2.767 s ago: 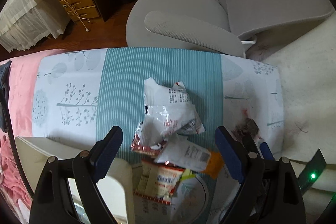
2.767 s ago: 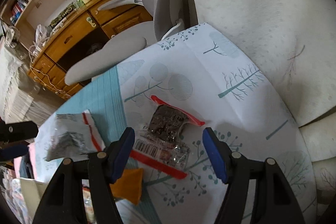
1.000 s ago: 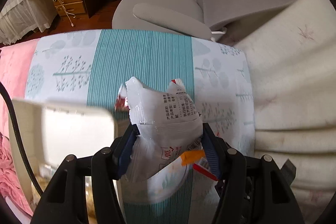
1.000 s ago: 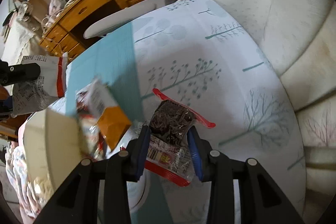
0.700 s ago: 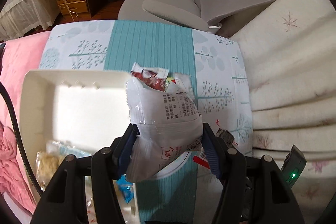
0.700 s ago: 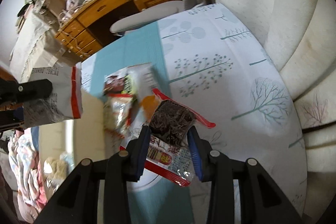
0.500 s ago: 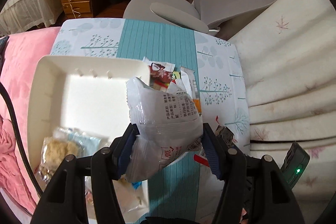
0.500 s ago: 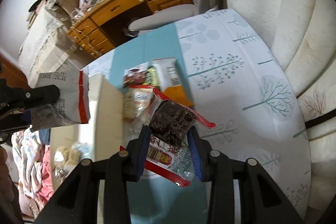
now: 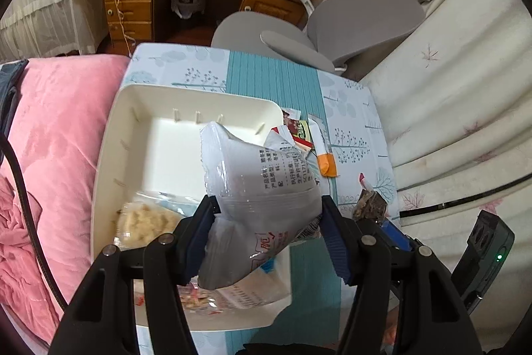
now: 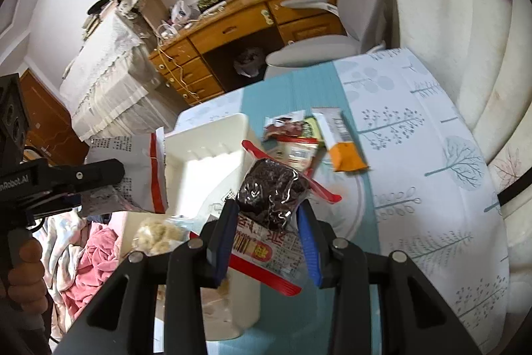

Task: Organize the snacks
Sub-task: 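Carry both packets into the white tray and open both tools, then withdraw both tools from the tray toward the remaining snacks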

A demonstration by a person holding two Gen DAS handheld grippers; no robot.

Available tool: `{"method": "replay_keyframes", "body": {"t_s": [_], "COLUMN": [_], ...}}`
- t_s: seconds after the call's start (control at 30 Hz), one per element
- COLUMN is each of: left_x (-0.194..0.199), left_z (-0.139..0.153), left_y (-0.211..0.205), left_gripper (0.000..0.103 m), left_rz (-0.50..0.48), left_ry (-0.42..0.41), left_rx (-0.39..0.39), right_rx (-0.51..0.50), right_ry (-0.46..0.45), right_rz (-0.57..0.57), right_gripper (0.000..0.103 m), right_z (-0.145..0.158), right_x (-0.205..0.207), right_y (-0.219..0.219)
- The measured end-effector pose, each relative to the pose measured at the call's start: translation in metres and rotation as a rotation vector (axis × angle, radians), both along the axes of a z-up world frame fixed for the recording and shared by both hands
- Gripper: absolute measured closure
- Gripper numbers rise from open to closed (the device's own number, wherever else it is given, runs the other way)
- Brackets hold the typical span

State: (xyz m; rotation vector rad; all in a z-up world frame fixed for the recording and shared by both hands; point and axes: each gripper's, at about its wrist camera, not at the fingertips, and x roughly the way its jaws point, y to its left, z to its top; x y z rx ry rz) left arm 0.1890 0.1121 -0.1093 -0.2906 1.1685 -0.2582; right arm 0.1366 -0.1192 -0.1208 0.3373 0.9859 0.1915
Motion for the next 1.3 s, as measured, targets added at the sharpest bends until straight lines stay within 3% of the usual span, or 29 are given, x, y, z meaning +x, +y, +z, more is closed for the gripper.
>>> {"method": "replay_keyframes", "body": {"t_s": [0.3, 0.6, 0.77, 0.93, 1.3], "left_x": [-0.025, -0.047, -0.053, -0.055, -0.06], "left_z": [0.005, -0.002, -0.005, -0.007, -0.018], "left_y": [0.031, 0.06, 0.078, 0.092, 0.084], "left_gripper": [0.042, 0.041, 0.016, 0.014, 0.012], "left_rz": [-0.019, -0.021, 0.0, -0.004, -0.037], "left_ry": [-0.07, -0.088, -0.097, -0.088, -0.062], "left_rx": [0.043, 0.108, 0.161, 0.154, 0.109], "right_rx": [-0.003, -0.013, -0.023, -0.015, -0.084], "right_ry": [-0.084, -0.102, -0.092, -0.071, -0.054], "right_rz": [0.054, 0.06, 0.031, 0.01, -0.049], "right_gripper": [0.066, 0.066, 0.063, 0.049, 0.044], "right_z": [0.019, 0.022, 0.02, 0.016, 0.021], "right_x": [-0.025, -0.04, -0.045, -0.05, -0.062], "right_y": [0.047, 0.085, 0.103, 0.112, 0.108]}}
